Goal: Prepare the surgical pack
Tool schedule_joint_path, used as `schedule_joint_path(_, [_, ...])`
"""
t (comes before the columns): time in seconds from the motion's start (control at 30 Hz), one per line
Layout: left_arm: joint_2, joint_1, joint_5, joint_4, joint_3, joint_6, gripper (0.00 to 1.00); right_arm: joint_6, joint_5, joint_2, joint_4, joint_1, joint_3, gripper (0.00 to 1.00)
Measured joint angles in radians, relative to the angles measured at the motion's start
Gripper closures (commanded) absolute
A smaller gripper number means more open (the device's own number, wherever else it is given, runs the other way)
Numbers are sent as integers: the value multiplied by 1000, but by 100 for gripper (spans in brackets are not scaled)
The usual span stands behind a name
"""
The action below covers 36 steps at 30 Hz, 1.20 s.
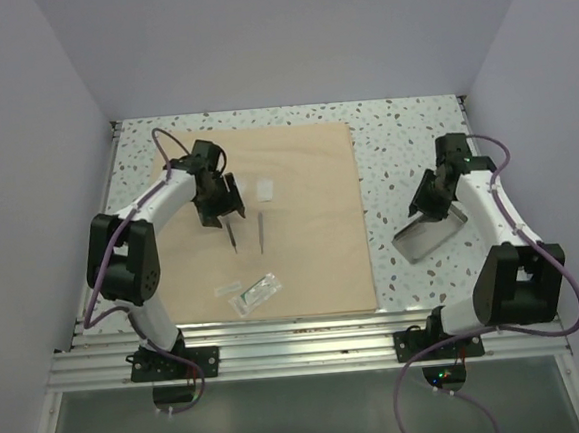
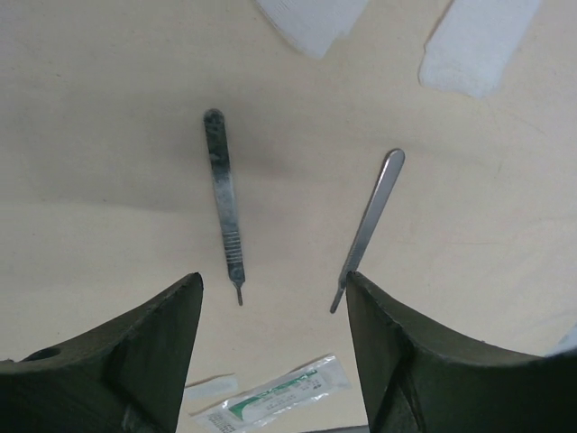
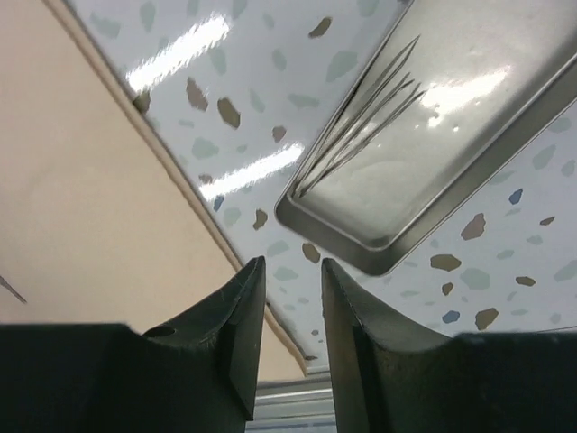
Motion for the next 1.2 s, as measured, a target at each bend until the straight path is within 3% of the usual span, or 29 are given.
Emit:
schedule_joint_path(0.2, [60,0,-85,-14,39,0,41,-64,-32,-81,-54,161,-6,63])
schedule_joint_path(0.43, [64,-23,-129,7,-7,-30,50,-97,-41,-160,-92,177,-67,62])
schedule_joint_path(0.87, [121,-48,-167,49,-48,-57,61,-117,-57,-162,-101,214,-72,62])
schedule_joint_path(1.2, [103,-46,-188,61,-74,-49,86,-117,-64,-145,-98,229,-72,59])
